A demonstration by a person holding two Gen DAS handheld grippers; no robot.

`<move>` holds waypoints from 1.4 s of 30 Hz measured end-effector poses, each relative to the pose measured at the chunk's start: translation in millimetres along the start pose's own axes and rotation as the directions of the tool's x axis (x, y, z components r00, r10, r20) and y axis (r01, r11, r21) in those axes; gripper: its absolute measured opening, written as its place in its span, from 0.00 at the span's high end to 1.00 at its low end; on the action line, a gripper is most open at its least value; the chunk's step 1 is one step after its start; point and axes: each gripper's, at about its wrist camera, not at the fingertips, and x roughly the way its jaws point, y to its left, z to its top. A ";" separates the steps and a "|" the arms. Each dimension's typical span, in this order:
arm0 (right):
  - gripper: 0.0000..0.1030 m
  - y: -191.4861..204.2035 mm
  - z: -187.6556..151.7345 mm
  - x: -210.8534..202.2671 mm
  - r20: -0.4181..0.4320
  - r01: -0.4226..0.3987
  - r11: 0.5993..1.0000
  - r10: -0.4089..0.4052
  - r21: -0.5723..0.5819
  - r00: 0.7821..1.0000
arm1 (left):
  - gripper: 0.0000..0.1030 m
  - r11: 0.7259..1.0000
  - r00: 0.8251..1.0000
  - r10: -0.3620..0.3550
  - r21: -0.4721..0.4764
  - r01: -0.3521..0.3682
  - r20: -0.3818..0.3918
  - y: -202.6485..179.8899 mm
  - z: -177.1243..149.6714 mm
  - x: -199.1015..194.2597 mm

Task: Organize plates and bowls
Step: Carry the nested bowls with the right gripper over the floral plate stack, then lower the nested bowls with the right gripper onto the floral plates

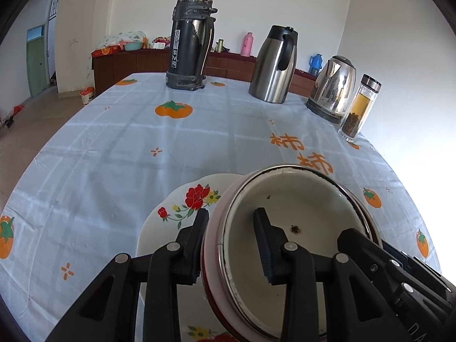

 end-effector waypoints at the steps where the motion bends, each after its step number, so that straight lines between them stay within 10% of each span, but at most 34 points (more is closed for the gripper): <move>1: 0.72 -0.3 0.3 2.1 -0.004 0.002 1.000 -0.002 -0.001 1.000 | 0.65 1.000 1.000 -0.001 -0.002 0.001 -0.005 0.8 0.0 2.2; 33: 0.70 -2.9 -1.9 26.1 0.001 -0.110 0.994 0.110 0.020 0.994 | 0.64 0.997 0.996 0.081 -0.008 -0.081 0.034 12.3 3.4 9.0; 42: 0.61 -10.5 -9.1 12.9 0.133 -0.179 0.983 0.171 0.046 0.976 | 0.41 0.992 0.987 0.121 0.011 -0.122 0.109 8.6 4.3 -2.0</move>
